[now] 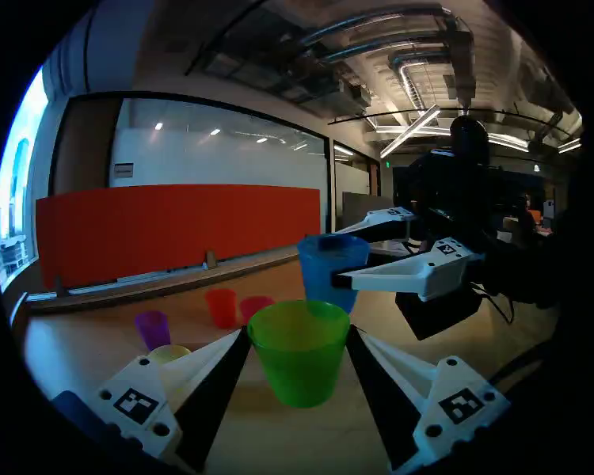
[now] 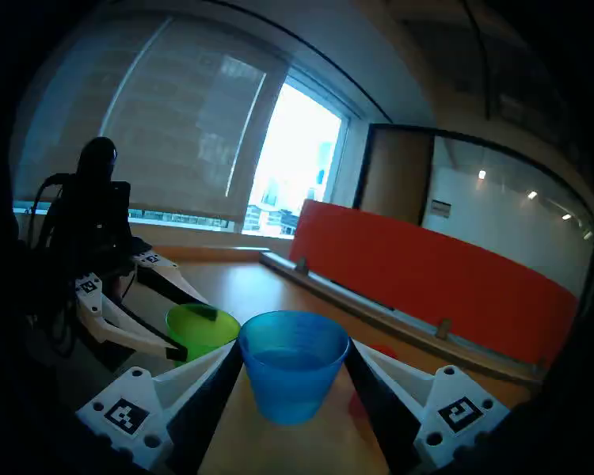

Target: Pour water

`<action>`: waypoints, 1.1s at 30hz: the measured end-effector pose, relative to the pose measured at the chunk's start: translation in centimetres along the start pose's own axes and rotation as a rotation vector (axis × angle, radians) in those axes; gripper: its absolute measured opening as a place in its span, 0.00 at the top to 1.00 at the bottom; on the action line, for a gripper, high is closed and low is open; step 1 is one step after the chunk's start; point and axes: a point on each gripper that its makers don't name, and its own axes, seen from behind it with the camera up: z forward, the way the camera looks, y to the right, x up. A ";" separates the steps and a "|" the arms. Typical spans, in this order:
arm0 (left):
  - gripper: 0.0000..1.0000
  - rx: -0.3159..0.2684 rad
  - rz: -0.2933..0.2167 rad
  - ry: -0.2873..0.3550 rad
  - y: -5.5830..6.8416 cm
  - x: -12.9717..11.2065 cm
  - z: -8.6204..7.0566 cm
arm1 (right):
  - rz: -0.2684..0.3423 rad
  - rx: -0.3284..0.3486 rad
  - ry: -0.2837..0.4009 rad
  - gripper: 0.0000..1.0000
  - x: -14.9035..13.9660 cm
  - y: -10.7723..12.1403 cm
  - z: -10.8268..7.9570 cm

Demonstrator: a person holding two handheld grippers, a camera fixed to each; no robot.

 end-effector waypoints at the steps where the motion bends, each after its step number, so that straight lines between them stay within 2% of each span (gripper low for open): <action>1: 0.13 -0.002 0.000 -0.001 0.0 0.0 0.0 | -0.008 0.002 0.000 0.08 0.0 0.0 0.0; 12: 0.13 -0.019 0.024 -0.002 0.6 -0.1 0.1 | -0.096 0.035 -0.005 0.09 0.4 -0.4 0.7; 33: 0.13 -0.030 0.064 -0.009 1.0 -0.3 0.1 | -0.315 0.077 -0.024 0.09 1.6 -0.5 1.6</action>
